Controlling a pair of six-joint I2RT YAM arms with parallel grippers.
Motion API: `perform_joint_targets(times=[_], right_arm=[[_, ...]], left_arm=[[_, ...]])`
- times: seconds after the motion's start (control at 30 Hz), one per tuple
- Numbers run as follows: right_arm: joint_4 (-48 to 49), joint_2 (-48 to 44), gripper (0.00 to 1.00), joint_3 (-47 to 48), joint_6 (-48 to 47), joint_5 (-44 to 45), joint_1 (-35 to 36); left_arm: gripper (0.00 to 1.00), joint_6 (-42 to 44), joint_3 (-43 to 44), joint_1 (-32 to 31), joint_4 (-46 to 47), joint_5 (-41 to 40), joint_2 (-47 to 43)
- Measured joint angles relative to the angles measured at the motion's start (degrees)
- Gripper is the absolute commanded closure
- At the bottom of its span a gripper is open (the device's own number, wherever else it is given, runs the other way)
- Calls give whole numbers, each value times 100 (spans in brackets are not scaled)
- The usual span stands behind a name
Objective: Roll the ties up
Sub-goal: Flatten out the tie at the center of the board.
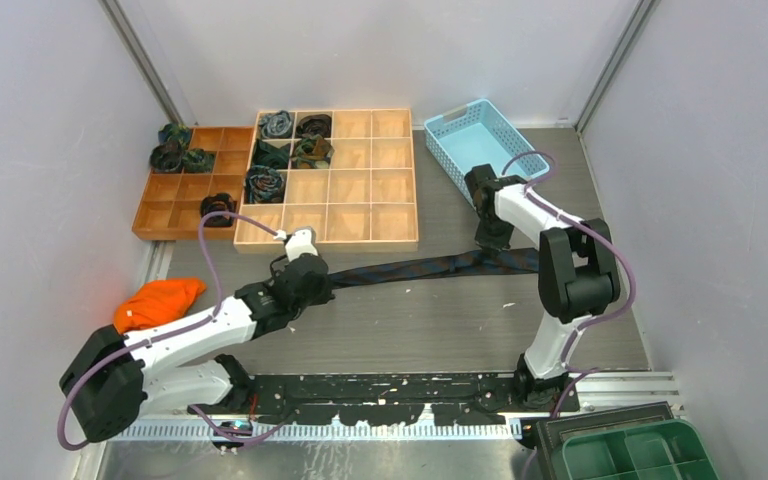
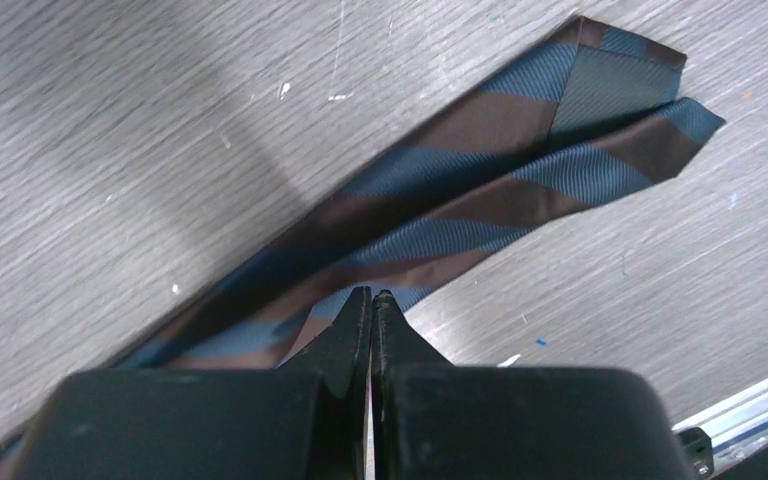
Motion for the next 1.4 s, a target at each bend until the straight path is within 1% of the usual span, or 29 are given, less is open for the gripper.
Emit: perform_joint_targets(times=[0.13, 0.3, 0.53, 0.73, 0.87, 0.93, 1.0, 1.07, 1.13, 1.2, 1.27, 1.3, 1.33, 1.37, 1.4], right_arm=[[74, 282, 99, 9, -46, -188, -286], [61, 577, 99, 28, -131, -304, -634], [-109, 629, 99, 66, -363, -295, -1040], [-380, 695, 98, 76, -509, 199, -1130], [-546, 658, 98, 162, -533, 535, -1115], [-533, 483, 98, 164, -555, 529, -1084], [-505, 101, 98, 170, -590, 470, -994], [-463, -428, 98, 243, -627, 385, -715], [-442, -822, 97, 494, -649, 321, -170], [-426, -929, 97, 874, -664, 269, 511], [-343, -800, 97, 1351, -669, 197, 1292], [-299, -691, 97, 1539, -673, 164, 1556], [-264, -470, 97, 1821, -673, 125, 1764], [-201, -282, 97, 2000, -682, 76, 2203], [-179, -11, 97, 2232, -695, 35, 2465]], left_arm=[[97, -4, -212, 262, 85, -101, -55], [96, -28, -461, 686, 63, -109, -341], [96, -46, -549, 1174, -7, -101, -656], [97, -42, -656, 1475, -138, -96, -844], [97, -44, -658, 1650, -393, -90, -944], [97, -46, -654, 1685, -647, -109, -1134], [97, -46, -575, 1703, -1025, -144, -1486], [97, -46, -380, 1705, -1368, -195, -1851], [97, -42, -109, 1705, -1670, -267, -2216], [97, -26, 221, 1705, -1965, -361, -2570], [97, 0, 610, 1707, -2317, -455, -2820], [96, 22, 868, 1709, -2551, -514, -2931], [96, 37, 1073, 1709, -2730, -562, -3016], [95, 48, 1279, 1709, -2889, -621, -3099], [95, 61, 1499, 1709, -3073, -691, -3195]])
